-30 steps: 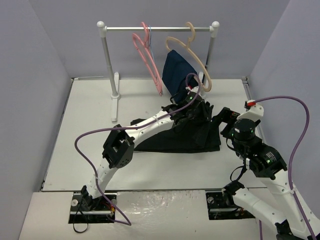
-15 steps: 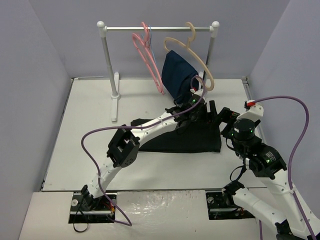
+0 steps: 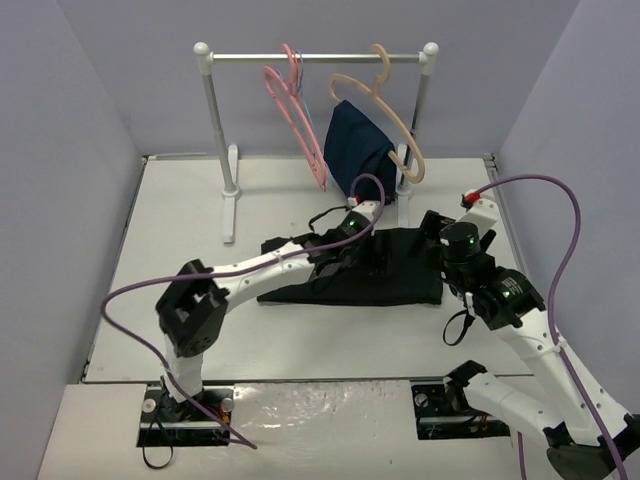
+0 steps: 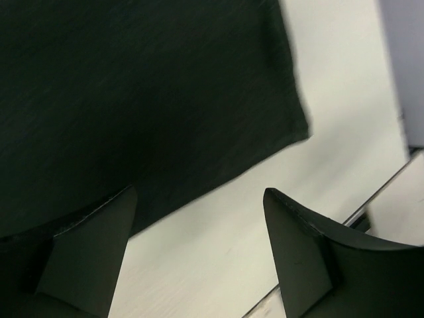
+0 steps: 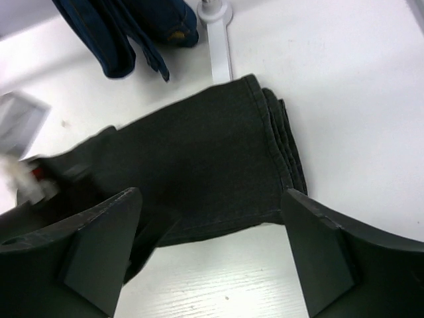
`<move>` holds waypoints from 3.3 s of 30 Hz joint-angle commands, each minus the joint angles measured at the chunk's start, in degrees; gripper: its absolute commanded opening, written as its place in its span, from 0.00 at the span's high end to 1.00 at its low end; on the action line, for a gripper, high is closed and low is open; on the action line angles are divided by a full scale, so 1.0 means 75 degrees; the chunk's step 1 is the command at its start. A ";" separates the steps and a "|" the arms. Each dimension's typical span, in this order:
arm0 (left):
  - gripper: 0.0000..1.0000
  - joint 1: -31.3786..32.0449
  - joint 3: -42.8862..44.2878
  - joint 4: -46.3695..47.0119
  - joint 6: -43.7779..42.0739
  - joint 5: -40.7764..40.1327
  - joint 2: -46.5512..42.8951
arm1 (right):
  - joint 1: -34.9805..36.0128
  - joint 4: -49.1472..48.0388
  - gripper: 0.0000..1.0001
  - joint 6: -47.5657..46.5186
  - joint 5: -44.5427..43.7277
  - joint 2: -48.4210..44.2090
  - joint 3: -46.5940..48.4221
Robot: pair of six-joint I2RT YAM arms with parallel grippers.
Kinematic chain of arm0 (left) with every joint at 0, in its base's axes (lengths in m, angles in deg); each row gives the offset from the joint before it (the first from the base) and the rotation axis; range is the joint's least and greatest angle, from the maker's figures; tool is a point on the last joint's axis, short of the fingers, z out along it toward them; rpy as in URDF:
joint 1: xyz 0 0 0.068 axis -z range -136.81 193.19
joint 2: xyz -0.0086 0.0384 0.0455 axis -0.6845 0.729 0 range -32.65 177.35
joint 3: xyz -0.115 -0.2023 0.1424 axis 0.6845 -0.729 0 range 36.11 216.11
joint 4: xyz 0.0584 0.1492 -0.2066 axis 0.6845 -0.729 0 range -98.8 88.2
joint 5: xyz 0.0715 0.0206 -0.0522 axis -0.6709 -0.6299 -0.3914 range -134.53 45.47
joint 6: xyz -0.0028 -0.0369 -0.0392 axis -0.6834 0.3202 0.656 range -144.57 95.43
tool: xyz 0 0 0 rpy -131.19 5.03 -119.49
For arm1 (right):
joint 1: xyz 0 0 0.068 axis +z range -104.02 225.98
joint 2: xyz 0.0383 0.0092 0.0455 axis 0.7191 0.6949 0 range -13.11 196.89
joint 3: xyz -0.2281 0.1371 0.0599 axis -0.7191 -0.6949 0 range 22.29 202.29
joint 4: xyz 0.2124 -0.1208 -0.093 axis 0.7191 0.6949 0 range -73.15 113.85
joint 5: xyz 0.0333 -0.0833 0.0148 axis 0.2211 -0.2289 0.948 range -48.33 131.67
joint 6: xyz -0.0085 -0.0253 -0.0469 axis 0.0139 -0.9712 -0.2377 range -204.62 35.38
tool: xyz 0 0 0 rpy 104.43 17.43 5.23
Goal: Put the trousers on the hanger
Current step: Fold the trousers at the center of the board.
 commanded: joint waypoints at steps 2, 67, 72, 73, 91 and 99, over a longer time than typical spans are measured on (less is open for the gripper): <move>0.30 -0.0181 -0.1863 -0.0055 -0.0761 -0.1189 -0.2091 | -0.0046 -0.0839 0.34 0.0283 0.0414 0.0737 -0.0310; 0.85 -0.5356 -0.7251 0.6198 0.0764 0.2086 -0.2268 | -0.1958 -0.9115 0.59 0.1386 0.5707 0.4583 -0.4638; 0.85 -0.6009 -0.7475 0.7795 0.1145 0.2140 -0.0916 | -0.1964 -0.9269 0.60 0.1388 0.5363 0.4818 -0.4836; 0.85 -0.6100 -0.7497 0.8080 0.1248 0.2189 -0.0696 | -0.1973 -0.9260 0.60 0.1360 0.5299 0.4834 -0.4851; 0.60 -0.6493 -0.7292 0.5732 0.1130 0.2411 -0.4390 | -0.1846 -0.6645 0.58 -0.0007 0.5473 0.3231 -0.3425; 0.60 -0.5698 -0.8604 0.5490 0.1407 0.2254 -0.5038 | -0.1542 -0.6273 0.55 -0.0035 0.5696 0.2865 -0.3411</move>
